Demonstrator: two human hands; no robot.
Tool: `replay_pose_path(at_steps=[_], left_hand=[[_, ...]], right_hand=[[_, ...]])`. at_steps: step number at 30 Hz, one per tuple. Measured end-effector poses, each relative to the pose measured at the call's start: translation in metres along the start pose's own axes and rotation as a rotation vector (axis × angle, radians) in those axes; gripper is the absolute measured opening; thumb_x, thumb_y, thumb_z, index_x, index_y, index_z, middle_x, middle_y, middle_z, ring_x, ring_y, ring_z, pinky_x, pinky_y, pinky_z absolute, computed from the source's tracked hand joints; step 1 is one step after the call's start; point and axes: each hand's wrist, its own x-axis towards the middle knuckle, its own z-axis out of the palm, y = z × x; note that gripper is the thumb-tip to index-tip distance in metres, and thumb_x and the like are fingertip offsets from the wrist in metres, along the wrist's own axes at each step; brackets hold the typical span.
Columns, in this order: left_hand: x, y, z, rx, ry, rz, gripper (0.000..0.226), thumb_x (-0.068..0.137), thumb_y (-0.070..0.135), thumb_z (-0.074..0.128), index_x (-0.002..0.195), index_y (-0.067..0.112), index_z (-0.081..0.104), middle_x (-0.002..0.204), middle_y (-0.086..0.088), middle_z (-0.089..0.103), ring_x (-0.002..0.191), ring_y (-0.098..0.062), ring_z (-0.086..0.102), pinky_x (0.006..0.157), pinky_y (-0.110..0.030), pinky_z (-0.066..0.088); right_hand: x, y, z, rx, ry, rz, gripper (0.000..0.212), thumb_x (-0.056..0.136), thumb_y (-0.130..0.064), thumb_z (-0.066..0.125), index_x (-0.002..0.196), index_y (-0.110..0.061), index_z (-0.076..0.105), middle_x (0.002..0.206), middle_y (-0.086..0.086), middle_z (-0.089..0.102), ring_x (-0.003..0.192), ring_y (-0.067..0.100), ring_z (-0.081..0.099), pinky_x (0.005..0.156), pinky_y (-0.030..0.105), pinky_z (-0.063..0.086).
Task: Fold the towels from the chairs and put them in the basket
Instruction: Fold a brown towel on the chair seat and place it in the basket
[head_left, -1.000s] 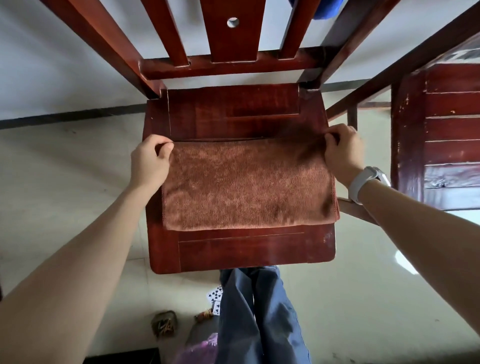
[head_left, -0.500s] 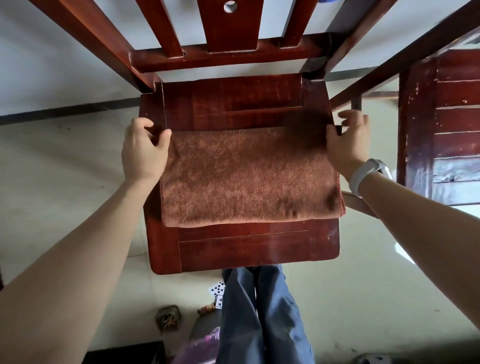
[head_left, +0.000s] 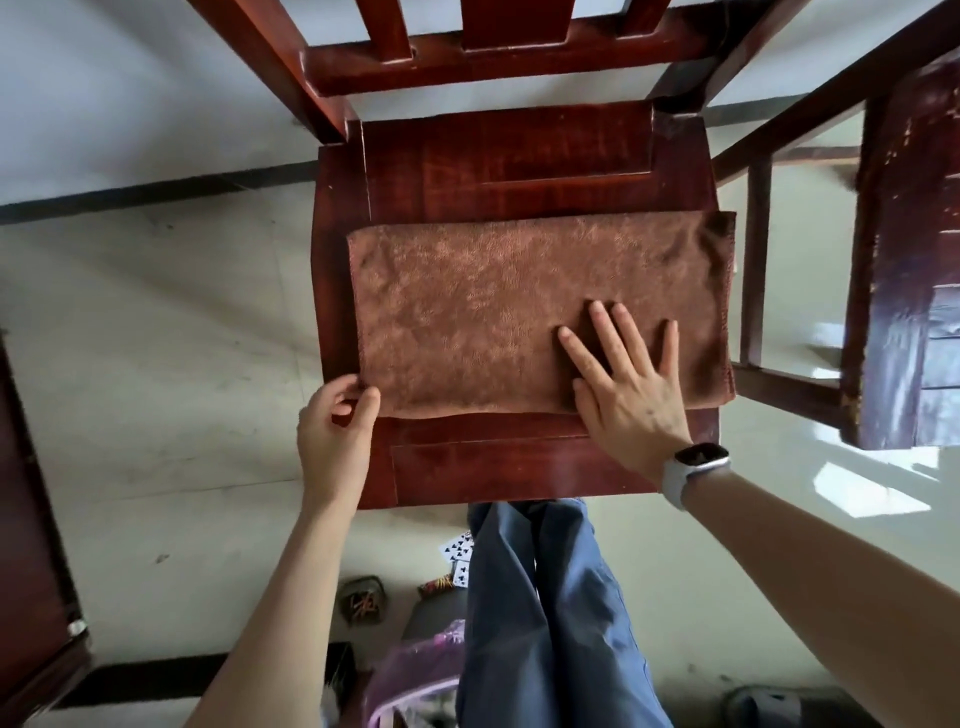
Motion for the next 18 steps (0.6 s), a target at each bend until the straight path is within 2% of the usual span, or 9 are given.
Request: replay_pose_path(at_steps=[3,7,9,11,13,15,18], left_hand=[[0.008,0.002,-0.005,0.021,-0.083,0.029,0.016,0.085,0.019,0.062,0.101,0.02,0.064,0.101,0.004,0.054,0.084,-0.004,0.049,0.077,-0.018,0.039],[0.01,0.009,-0.014,-0.047,-0.165,0.087,0.01,0.086,0.014,0.061,0.085,0.024,0.06,0.086,0.005,0.06,0.08,-0.007,0.052,0.078,-0.023,0.041],[0.01,0.013,-0.015,-0.075,-0.199,0.121,0.014,0.087,0.013,0.058,0.083,0.026,0.058,0.082,0.006,0.062,0.079,-0.002,0.057,0.076,-0.015,0.043],[0.012,0.014,-0.014,-0.009,-0.206,0.167,0.009,0.089,0.015,0.055,0.084,0.023,0.056,0.08,0.009,0.061,0.074,0.009,0.057,0.069,-0.005,0.041],[0.015,0.012,-0.012,0.145,-0.173,0.214,0.003,0.09,0.019,0.055,0.091,0.016,0.055,0.082,0.007,0.06,0.074,0.003,0.056,0.068,-0.011,0.041],[0.016,0.008,-0.011,0.299,-0.112,0.242,0.012,0.089,0.022,0.055,0.095,0.012,0.056,0.083,0.002,0.06,0.074,-0.012,0.054,0.069,-0.025,0.039],[0.016,0.005,-0.011,0.448,-0.051,0.273,0.017,0.087,0.024,0.058,0.095,0.01,0.058,0.084,-0.004,0.063,0.078,-0.025,0.056,0.07,-0.032,0.043]], right_hand=[[0.001,0.002,0.001,-0.024,-0.024,-0.006,0.053,0.09,-0.035,0.031,0.142,-0.029,0.029,0.152,0.011,0.026,0.14,0.03,0.023,0.105,0.068,0.014],[0.002,-0.002,0.002,-0.014,-0.009,0.025,0.054,0.09,-0.036,0.027,0.143,-0.03,0.026,0.154,0.009,0.022,0.142,0.029,0.018,0.106,0.067,0.009],[0.001,-0.002,0.002,-0.009,-0.003,0.026,0.054,0.09,-0.036,0.027,0.143,-0.029,0.026,0.154,0.009,0.021,0.142,0.029,0.018,0.106,0.067,0.009],[0.001,-0.002,0.001,-0.009,-0.004,0.023,0.054,0.09,-0.036,0.026,0.143,-0.029,0.026,0.154,0.009,0.021,0.142,0.029,0.017,0.106,0.067,0.009],[0.001,-0.003,0.0,-0.014,-0.001,0.025,0.054,0.09,-0.036,0.026,0.144,-0.03,0.025,0.154,0.009,0.021,0.142,0.029,0.017,0.107,0.066,0.008],[0.001,-0.002,0.001,-0.018,0.002,0.026,0.053,0.091,-0.037,0.027,0.144,-0.03,0.025,0.154,0.009,0.021,0.142,0.029,0.017,0.107,0.067,0.009],[0.0,-0.001,0.002,-0.03,0.002,0.014,0.053,0.091,-0.038,0.028,0.143,-0.029,0.026,0.153,0.009,0.022,0.142,0.029,0.019,0.106,0.067,0.011]])
